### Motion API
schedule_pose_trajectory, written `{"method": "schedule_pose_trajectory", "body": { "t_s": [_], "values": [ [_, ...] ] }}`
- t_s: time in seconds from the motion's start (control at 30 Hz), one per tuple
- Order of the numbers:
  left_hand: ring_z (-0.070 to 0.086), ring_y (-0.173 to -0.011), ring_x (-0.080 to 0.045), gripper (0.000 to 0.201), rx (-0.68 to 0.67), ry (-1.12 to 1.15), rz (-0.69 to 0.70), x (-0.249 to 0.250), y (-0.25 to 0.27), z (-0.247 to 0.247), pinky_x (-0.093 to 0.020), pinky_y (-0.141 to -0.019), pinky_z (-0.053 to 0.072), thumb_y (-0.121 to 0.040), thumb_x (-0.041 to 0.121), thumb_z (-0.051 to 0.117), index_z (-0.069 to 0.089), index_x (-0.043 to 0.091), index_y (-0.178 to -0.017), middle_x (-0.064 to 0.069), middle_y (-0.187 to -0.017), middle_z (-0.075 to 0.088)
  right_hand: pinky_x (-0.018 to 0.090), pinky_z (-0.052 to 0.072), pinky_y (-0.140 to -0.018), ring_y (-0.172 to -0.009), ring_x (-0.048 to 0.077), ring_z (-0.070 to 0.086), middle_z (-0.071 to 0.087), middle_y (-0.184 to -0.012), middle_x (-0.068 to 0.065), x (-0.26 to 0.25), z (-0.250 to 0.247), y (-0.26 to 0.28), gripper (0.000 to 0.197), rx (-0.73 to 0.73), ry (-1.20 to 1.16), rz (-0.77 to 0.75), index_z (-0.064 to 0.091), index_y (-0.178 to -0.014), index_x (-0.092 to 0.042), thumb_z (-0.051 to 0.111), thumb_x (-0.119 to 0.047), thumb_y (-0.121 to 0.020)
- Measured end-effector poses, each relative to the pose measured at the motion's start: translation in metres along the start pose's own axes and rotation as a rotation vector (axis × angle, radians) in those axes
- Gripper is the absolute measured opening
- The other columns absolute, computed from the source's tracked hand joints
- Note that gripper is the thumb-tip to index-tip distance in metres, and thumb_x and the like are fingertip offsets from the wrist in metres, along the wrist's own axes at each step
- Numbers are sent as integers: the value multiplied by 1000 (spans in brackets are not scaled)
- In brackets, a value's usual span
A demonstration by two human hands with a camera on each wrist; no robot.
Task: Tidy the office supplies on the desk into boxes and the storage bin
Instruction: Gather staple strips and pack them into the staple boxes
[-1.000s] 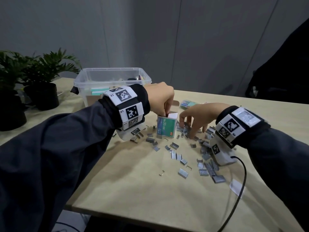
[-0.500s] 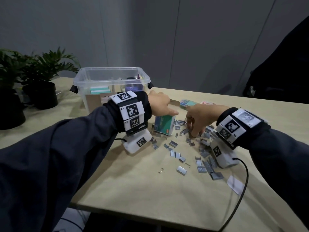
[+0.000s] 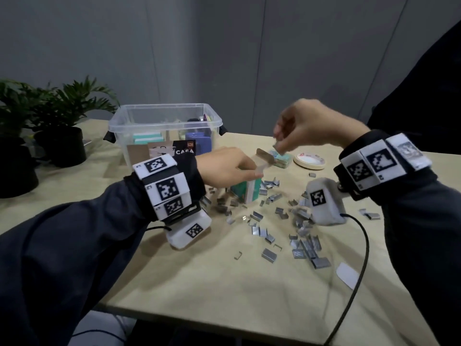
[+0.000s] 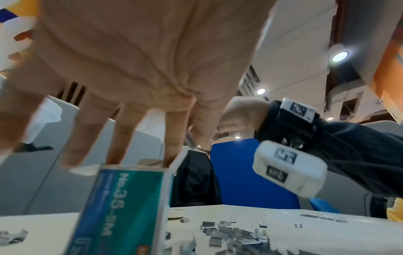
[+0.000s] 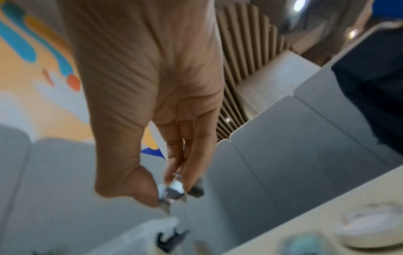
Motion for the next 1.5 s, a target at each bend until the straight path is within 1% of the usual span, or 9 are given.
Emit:
{"method": "schedule_pose_trajectory", "body": {
  "t_s": [0.13,0.5,0.67,0.77,0.9,1.07,1.23,1.4,1.5],
  "values": [
    [27,-143,-16,55,-167,-83,32,10,20,1,-23,-112,20,-99,52,34,33,31,-149,7,-154,34,27,61,-68,-68,17,71,73,-82,13,-23,10,-7,23,40,-174,-13,69,-91,2,82,-3,-72],
    [-1,-149,-25,66,-308,-154,-69,19,30,8,-57,-117,11,-93,64,26,16,37,-153,0,-163,6,30,61,-69,-68,19,74,75,-75,11,-28,49,-30,23,-174,-105,146,74,-85,2,86,-14,-73],
    [1,-149,-24,69,-295,-154,-61,16,27,8,-60,-115,11,-90,68,29,17,40,-152,0,-160,22,28,61,-63,-69,18,75,75,-76,12,-19,25,-24,12,-88,-38,153,73,-84,4,79,-5,-78],
    [45,-126,-29,59,-96,-248,-29,19,24,1,-46,-99,38,-90,67,37,45,38,-140,-5,-133,52,24,57,-51,-65,16,74,74,-74,11,5,14,-17,8,-63,71,193,71,-85,2,72,-5,-85],
    [57,-92,-22,37,261,-203,102,37,16,-5,-35,-75,48,-90,54,54,69,21,-98,2,-91,59,39,62,-63,-84,26,74,74,-89,16,47,12,2,22,-251,238,365,69,-98,5,69,-15,-91],
    [64,-78,-12,61,-211,-191,78,57,10,12,-33,-75,57,-63,61,79,65,19,-104,5,-82,68,33,56,-69,-112,26,63,62,-124,12,85,15,36,67,-466,412,535,53,-134,-8,80,-35,-79],
    [70,-81,-23,79,-491,-155,-59,59,10,29,-34,-67,61,-57,40,91,47,19,-118,-9,-101,66,45,59,-84,-108,29,63,56,-129,13,110,17,47,138,-494,300,596,40,-142,-20,93,-55,-19],
    [67,-61,-23,63,-492,36,-80,70,-5,48,-31,-58,59,-75,22,84,47,0,-121,-18,-92,70,40,58,-88,-87,25,72,67,-114,12,94,35,49,110,-585,201,527,45,-128,-23,96,-40,-32],
    [61,-50,-17,35,-422,73,-64,81,-17,54,-24,-44,54,-83,17,76,54,-4,-100,-11,-75,64,28,59,-70,-70,20,70,65,-116,13,80,47,50,78,-615,127,472,44,-124,-23,91,-20,-63]
  ]
}}
Point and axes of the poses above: each hand's wrist, its own y-axis away from the middle knuckle, its own z-axis out of the palm, x = y × z, the point moved 2 cm from there along -y, towards the middle knuckle
